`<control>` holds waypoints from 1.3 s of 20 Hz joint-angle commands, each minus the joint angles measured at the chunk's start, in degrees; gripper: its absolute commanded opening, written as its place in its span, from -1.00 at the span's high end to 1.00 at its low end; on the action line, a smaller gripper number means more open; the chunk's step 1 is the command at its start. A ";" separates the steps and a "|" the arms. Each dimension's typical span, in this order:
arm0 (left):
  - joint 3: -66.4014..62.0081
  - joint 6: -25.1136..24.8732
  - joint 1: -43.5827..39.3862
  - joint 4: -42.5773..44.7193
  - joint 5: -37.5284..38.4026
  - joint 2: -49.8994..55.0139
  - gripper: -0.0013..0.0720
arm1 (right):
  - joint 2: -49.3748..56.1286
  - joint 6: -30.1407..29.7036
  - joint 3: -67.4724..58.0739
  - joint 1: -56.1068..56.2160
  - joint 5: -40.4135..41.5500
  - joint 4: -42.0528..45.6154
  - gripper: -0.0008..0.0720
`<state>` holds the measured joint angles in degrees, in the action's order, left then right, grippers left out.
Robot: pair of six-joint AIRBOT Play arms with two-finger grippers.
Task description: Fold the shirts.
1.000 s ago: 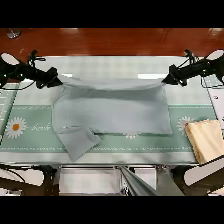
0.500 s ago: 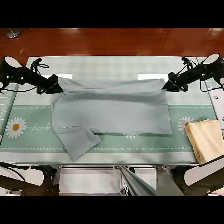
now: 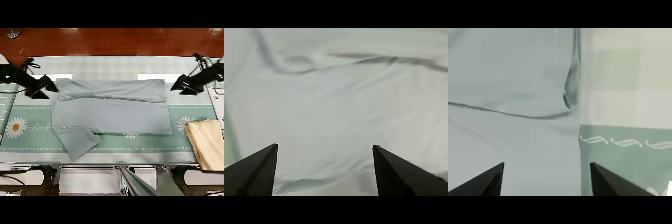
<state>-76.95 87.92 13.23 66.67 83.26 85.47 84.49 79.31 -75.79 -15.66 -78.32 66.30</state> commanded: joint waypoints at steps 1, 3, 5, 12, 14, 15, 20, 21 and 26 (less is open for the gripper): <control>8.68 0.42 2.86 7.48 -7.15 -11.89 -0.95 | -15.87 -1.73 17.77 -4.48 12.02 -0.57 -0.73; 18.25 -3.52 7.43 2.95 -9.94 -19.08 -0.95 | -25.81 -1.88 30.62 -7.02 14.95 -9.42 -0.73; 27.76 -8.11 13.07 -5.01 -9.99 -23.63 -0.95 | -34.93 -3.41 41.59 -6.97 17.44 -14.88 -0.73; 46.62 -5.18 18.40 -5.97 -11.04 -29.11 -0.95 | -41.55 -3.23 48.17 -6.97 14.40 -19.47 -0.73; 48.76 -5.77 15.78 -9.40 -11.96 -28.89 -0.95 | -41.55 -3.87 48.17 -6.97 12.44 -20.98 -0.73; 49.55 -5.88 14.10 -9.73 -12.44 -28.55 -0.95 | -41.55 -4.33 48.17 -6.97 11.61 -21.22 -0.73; 50.58 -7.13 11.98 -9.35 -14.21 -28.28 -0.95 | -41.55 -5.68 48.17 -6.97 9.84 -21.22 -0.73; 50.93 -7.13 11.80 -9.62 -14.01 -28.28 -0.95 | -41.55 -6.01 48.17 -6.97 9.66 -21.22 -0.73; 56.43 -12.13 8.09 -14.97 -18.73 -28.28 -0.95 | -41.55 -6.08 48.17 -6.97 10.10 -21.31 -0.73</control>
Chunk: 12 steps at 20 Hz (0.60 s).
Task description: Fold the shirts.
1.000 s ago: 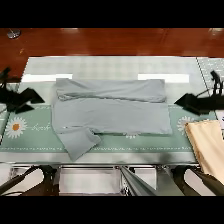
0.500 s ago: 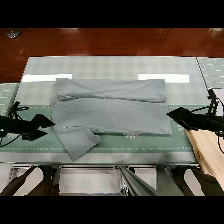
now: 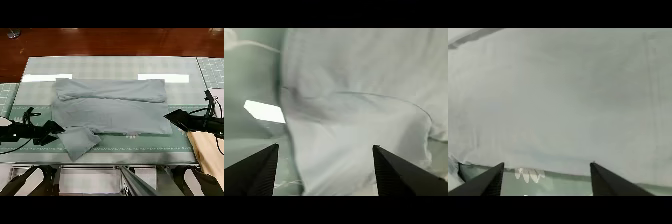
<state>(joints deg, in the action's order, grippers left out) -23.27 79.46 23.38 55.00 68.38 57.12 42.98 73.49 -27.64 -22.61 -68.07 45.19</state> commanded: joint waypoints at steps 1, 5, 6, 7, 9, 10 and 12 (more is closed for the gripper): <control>3.37 -3.85 -3.15 -4.66 -5.25 0.07 -0.95 | -0.04 -0.26 0.02 -0.02 -0.31 -0.20 -0.73; 3.61 -4.02 -6.97 -5.09 -7.41 0.07 -0.93 | 0.09 0.85 -0.92 -2.82 -1.33 -3.50 -0.73; 3.61 -4.04 -7.56 -4.98 -7.67 0.07 -0.78 | 0.59 1.14 -2.05 -5.40 -1.44 -3.67 -0.73; 3.61 -4.04 -8.07 -4.87 -8.11 0.07 -0.57 | 1.64 1.27 -3.34 -8.79 -1.86 -2.34 -0.73; 3.54 -4.02 -8.17 -4.87 -8.41 0.07 0.54 | 4.59 1.92 -4.37 -15.78 -4.90 3.65 -0.73; 3.48 -4.02 -8.17 -4.90 -8.41 0.07 0.90 | 6.03 2.45 -4.37 -18.05 -6.32 8.52 -0.73; 3.41 -4.07 -8.17 -4.92 -8.22 0.04 0.91 | 7.69 7.87 -3.15 -18.05 -7.78 18.51 -0.73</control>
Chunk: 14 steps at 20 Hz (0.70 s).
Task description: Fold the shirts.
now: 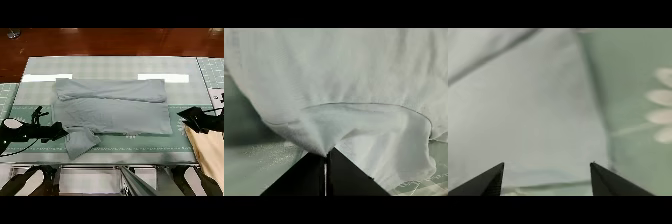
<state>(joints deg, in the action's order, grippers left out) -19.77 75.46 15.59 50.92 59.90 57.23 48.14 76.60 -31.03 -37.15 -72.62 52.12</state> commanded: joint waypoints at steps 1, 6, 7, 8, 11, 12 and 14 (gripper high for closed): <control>-0.09 -0.92 -0.39 -0.83 0.33 -0.07 0.91 | 2.51 5.77 1.42 -2.05 -3.48 14.27 -0.73; -0.09 -1.97 -0.37 -0.87 0.50 -0.07 0.91 | 5.16 6.99 4.46 7.96 -3.41 17.16 -0.73; -0.09 -1.97 -0.37 -0.87 0.52 -0.07 0.91 | 6.80 5.53 3.76 9.33 -2.56 17.40 -0.73; -0.09 -1.97 -0.37 -0.87 0.61 -0.07 0.91 | 8.48 5.29 2.54 9.79 -2.40 17.29 -0.73; -0.07 -5.42 -0.39 -0.87 1.01 -0.04 0.91 | 13.18 4.04 -1.07 9.88 -2.05 10.99 -0.73; -0.07 -5.38 -0.39 -0.85 0.94 -0.04 0.91 | 14.69 3.58 -1.42 9.88 -1.62 8.83 -0.73; -0.07 -5.38 -0.39 -0.85 0.90 -0.04 0.91 | 18.03 2.58 -1.42 9.88 -0.11 6.27 -0.73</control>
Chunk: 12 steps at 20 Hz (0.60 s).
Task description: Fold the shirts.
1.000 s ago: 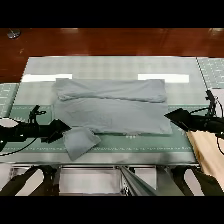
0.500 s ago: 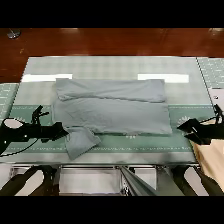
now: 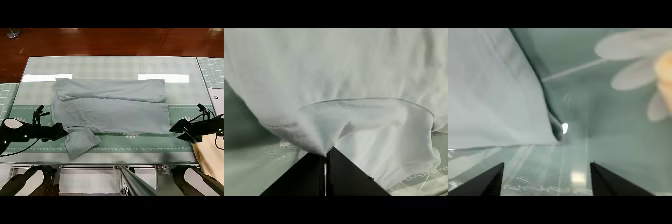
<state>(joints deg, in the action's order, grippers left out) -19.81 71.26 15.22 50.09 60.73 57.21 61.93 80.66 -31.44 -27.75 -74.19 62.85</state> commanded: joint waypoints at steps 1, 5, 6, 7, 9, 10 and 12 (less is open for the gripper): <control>-0.02 -1.16 -0.02 -0.02 0.09 -0.02 0.91 | 5.90 -1.51 -1.01 0.48 2.10 -4.81 -0.73; -0.02 -0.98 -0.02 -0.02 0.11 -0.02 0.91 | 10.49 -3.50 -1.01 0.48 4.63 -9.86 -0.73; -0.02 -0.98 0.00 -0.02 0.09 -0.02 0.91 | 10.95 -4.26 -1.01 0.48 5.53 -11.50 -0.73; -0.04 -0.98 0.00 -0.02 0.07 -0.02 0.91 | 11.06 -4.48 -1.01 0.61 6.40 -12.35 -0.73; -0.04 -0.98 -0.02 -0.02 0.07 -0.04 0.91 | 11.06 -4.44 -1.16 2.54 7.80 -12.48 -0.70; -0.04 -0.98 0.00 -0.04 -0.13 -0.04 0.91 | 11.06 -4.42 -1.40 4.17 8.39 -12.20 -0.67; -0.07 -0.98 0.02 -0.04 -1.27 -0.04 0.91 | 11.06 -4.31 -3.28 7.45 8.37 -9.07 -0.30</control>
<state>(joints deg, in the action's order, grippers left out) -19.81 70.28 15.22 50.06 60.58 57.21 72.58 76.49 -33.28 -23.62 -67.02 51.72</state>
